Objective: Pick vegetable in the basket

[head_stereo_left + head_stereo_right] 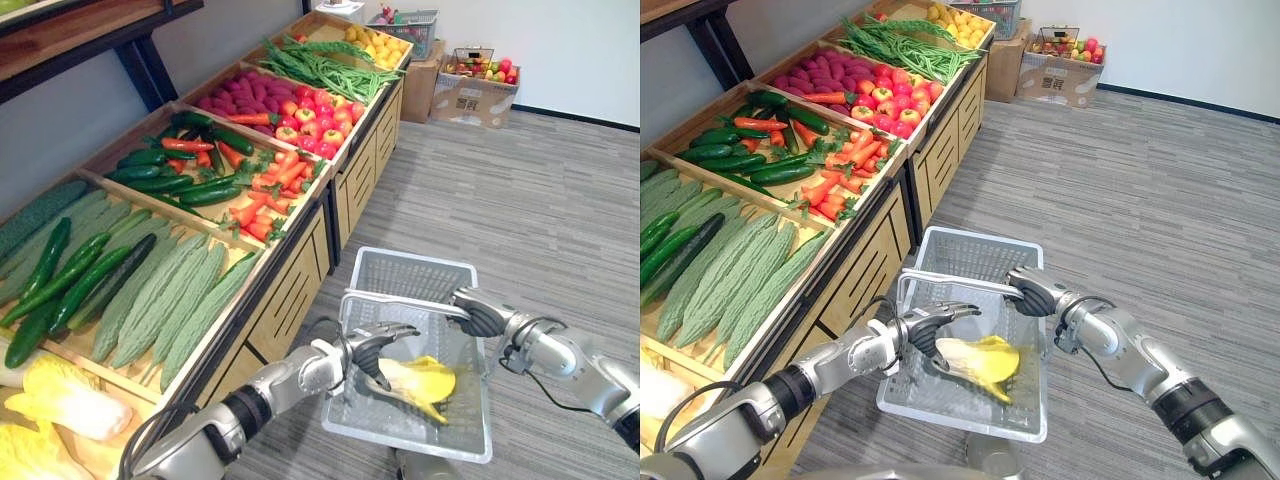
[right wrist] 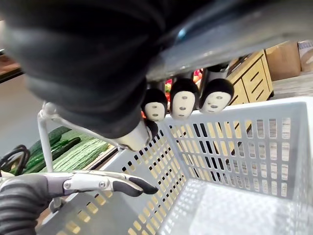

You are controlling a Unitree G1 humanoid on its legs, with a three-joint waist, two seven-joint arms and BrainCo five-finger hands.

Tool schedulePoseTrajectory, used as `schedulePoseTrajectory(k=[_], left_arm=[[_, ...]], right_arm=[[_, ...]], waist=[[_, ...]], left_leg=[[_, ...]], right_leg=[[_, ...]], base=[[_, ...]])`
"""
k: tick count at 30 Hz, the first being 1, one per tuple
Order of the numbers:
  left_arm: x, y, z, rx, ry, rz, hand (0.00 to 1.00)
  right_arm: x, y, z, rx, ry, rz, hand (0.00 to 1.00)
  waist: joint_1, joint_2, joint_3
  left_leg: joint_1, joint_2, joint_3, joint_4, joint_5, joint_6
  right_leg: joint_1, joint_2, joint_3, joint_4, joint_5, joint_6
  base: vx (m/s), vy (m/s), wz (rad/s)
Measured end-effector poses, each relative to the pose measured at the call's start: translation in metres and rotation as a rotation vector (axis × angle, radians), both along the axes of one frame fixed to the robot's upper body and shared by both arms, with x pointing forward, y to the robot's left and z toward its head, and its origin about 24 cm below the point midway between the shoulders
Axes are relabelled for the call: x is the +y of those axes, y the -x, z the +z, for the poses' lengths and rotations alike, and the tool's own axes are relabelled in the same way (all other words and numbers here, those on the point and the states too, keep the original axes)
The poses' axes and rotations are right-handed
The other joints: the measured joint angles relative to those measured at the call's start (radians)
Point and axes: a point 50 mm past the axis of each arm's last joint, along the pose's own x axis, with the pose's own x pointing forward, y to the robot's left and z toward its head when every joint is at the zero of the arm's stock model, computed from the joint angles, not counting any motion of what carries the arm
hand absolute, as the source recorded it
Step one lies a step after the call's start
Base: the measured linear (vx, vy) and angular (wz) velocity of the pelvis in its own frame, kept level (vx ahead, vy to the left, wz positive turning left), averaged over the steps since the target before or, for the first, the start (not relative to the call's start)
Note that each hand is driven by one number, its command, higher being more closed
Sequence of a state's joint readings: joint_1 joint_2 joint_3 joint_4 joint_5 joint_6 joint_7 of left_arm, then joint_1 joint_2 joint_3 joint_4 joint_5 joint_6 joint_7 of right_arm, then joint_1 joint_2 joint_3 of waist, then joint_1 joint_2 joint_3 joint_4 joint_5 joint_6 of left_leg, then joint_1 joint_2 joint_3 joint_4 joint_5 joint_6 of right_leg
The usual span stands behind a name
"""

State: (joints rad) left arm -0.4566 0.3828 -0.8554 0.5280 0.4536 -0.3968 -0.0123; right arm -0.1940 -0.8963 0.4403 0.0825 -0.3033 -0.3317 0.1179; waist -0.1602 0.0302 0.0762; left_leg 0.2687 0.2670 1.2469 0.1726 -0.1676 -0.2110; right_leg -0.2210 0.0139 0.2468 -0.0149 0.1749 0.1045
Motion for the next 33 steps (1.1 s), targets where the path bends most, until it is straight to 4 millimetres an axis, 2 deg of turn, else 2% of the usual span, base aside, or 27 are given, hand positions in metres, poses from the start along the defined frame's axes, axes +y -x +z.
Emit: schedulePoseTrajectory(k=[7, 11, 16, 20, 22, 25, 28, 31, 32, 33], left_arm=[[-0.008, -0.004, 0.006, -0.018, 0.02, -0.012, 0.0], [-0.014, -0.002, 0.013, -0.031, 0.052, -0.032, 0.0], [-0.033, 0.01, 0.056, -0.061, 0.256, -0.124, 0.0], [-0.031, 0.022, 0.066, -0.07, 0.312, -0.165, 0.0], [-0.025, 0.029, 0.073, -0.05, 0.357, -0.173, 0.0], [-0.01, 0.04, 0.082, -0.022, 0.416, -0.167, 0.0], [0.003, 0.043, 0.089, -0.015, 0.476, -0.119, 0.0], [0.031, 0.046, 0.101, -0.048, 0.588, 0.021, 0.0], [0.051, 0.047, 0.106, -0.094, 0.629, 0.125, 0.0], [0.058, 0.047, 0.107, -0.11, 0.639, 0.159, 0.0]], right_arm=[[0.002, 0.001, -0.002, 0.006, -0.009, 0.001, 1.0], [-0.002, 0.008, -0.011, 0.035, -0.025, -0.026, 1.0], [-0.033, 0.007, -0.019, 0.052, -0.055, -0.218, 1.0], [-0.052, 0.009, -0.035, 0.088, -0.015, -0.32, 1.0], [-0.065, 0.016, -0.054, 0.151, 0.009, -0.405, 1.0], [-0.085, 0.024, -0.078, 0.234, 0.012, -0.559, 1.0], [-0.106, 0.036, -0.093, 0.276, -0.015, -0.718, 1.0], [-0.124, 0.054, -0.109, 0.301, -0.091, -0.909, 1.0], [-0.133, 0.069, -0.122, 0.333, -0.133, -1.022, 1.0], [-0.135, 0.073, -0.126, 0.345, -0.143, -1.054, 1.0]], waist=[[-0.001, -0.001, 0.005], [0.009, -0.004, 0.006], [0.037, -0.008, 0.009], [0.051, -0.015, 0.01], [0.076, -0.024, 0.006], [0.089, -0.033, 0.005], [0.108, -0.039, 0.003], [0.109, -0.052, -0.014], [0.113, -0.059, -0.02], [0.114, -0.059, -0.02]], left_leg=[[-0.006, 0.0, -0.024, -0.004, 0.001, 0.001], [-0.014, 0.0, -0.06, -0.011, 0.004, 0.006], [-0.059, -0.002, -0.164, -0.015, 0.011, 0.019], [-0.09, -0.012, -0.25, -0.029, 0.021, 0.04], [-0.123, -0.03, -0.317, -0.051, 0.04, 0.058], [-0.151, -0.062, -0.411, -0.102, 0.078, 0.08], [-0.168, -0.085, -0.485, -0.139, 0.106, 0.095], [-0.213, -0.11, -0.582, -0.172, 0.141, 0.113], [-0.23, -0.121, -0.635, -0.187, 0.159, 0.122], [-0.233, -0.124, -0.653, -0.19, 0.165, 0.126]], right_leg=[[0.007, -0.01, -0.026, 0.0, 0.0, 0.0], [0.021, -0.025, -0.061, -0.001, -0.003, -0.003], [0.043, -0.067, -0.153, 0.003, -0.006, -0.002], [0.067, -0.104, -0.231, 0.002, -0.018, 0.0], [0.072, -0.13, -0.287, 0.001, -0.019, 0.001], [0.09, -0.165, -0.367, -0.005, -0.019, 0.001], [0.114, -0.189, -0.432, -0.02, -0.019, 0.001], [0.131, -0.208, -0.516, -0.04, -0.018, 0.003], [0.148, -0.216, -0.561, -0.054, -0.016, 0.006], [0.156, -0.218, -0.575, -0.055, -0.016, 0.006]], base=[[-0.03, -0.01, 0.1], [-0.1, -0.027, 0.28], [-0.12, -0.034, 0.54], [-0.12, -0.023, 0.69], [-0.09, -0.011, 0.75], [-0.07, 0.006, 0.85], [-0.06, 0.019, 0.84], [-0.04, 0.002, 0.97], [-0.01, -0.015, 0.85], [-0.01, -0.012, 0.83]])
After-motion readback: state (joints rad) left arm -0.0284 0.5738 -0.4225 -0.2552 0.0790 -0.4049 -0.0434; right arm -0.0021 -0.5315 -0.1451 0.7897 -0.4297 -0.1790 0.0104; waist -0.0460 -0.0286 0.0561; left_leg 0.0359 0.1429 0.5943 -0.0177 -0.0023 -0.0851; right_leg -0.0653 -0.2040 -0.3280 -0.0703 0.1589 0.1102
